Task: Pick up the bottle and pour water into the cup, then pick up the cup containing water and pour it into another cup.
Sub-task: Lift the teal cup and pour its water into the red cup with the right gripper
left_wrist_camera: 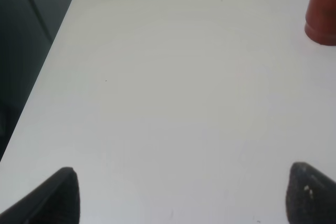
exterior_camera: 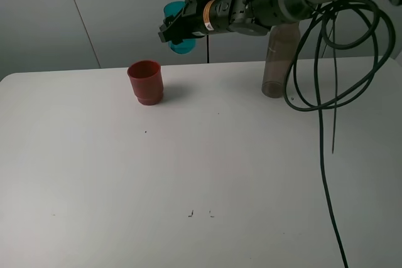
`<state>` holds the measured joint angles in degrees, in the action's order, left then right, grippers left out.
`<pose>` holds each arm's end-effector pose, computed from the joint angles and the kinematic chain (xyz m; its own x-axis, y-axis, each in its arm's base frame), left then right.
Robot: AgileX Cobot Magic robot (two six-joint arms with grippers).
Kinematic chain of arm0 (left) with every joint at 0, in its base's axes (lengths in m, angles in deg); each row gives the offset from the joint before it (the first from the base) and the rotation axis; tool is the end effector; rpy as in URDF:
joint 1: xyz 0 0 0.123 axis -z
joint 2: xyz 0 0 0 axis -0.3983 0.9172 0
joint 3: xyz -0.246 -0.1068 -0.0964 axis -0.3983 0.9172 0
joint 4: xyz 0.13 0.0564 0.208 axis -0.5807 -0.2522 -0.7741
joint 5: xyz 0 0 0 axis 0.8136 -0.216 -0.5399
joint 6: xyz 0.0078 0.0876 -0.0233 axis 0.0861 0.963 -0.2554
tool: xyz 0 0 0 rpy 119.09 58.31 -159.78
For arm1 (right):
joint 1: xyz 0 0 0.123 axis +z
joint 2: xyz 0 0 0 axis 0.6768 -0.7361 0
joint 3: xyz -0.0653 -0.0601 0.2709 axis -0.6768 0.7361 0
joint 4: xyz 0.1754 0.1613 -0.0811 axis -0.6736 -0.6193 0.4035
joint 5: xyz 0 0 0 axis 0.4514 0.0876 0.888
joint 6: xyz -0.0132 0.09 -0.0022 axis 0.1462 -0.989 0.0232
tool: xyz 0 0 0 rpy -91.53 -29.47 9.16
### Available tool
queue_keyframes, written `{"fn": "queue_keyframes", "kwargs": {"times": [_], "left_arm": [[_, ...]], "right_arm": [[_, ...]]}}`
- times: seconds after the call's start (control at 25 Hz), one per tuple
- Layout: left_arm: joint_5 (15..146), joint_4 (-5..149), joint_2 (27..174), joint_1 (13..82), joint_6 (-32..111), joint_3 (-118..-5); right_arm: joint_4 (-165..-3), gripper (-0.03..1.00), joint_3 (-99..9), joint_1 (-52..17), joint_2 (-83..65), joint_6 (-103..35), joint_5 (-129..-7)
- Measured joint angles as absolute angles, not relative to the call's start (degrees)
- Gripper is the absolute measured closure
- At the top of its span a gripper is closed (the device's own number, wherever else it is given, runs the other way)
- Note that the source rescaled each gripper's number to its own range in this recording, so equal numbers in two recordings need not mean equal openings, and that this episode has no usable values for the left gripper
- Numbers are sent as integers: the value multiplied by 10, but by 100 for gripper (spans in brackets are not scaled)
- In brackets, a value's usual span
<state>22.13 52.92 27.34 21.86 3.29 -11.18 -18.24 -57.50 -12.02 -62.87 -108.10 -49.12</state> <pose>-0.0085 0.0076 0.2786 -0.4657 -0.0081 -0.8849 -0.1023 0.9937 0.0447 0.4349 0.2713 0.1855 -0.2844 -0.2922 -0.9131 -0.6460 0.7621 -0.0426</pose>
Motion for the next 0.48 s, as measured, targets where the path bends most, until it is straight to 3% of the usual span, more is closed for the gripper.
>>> {"fn": "queue_keyframes", "kwargs": {"times": [0.48], "left_arm": [[221, 529, 273, 219, 33, -112]], "right_arm": [[-175, 91, -674, -119, -709, -1071, -511]]}}
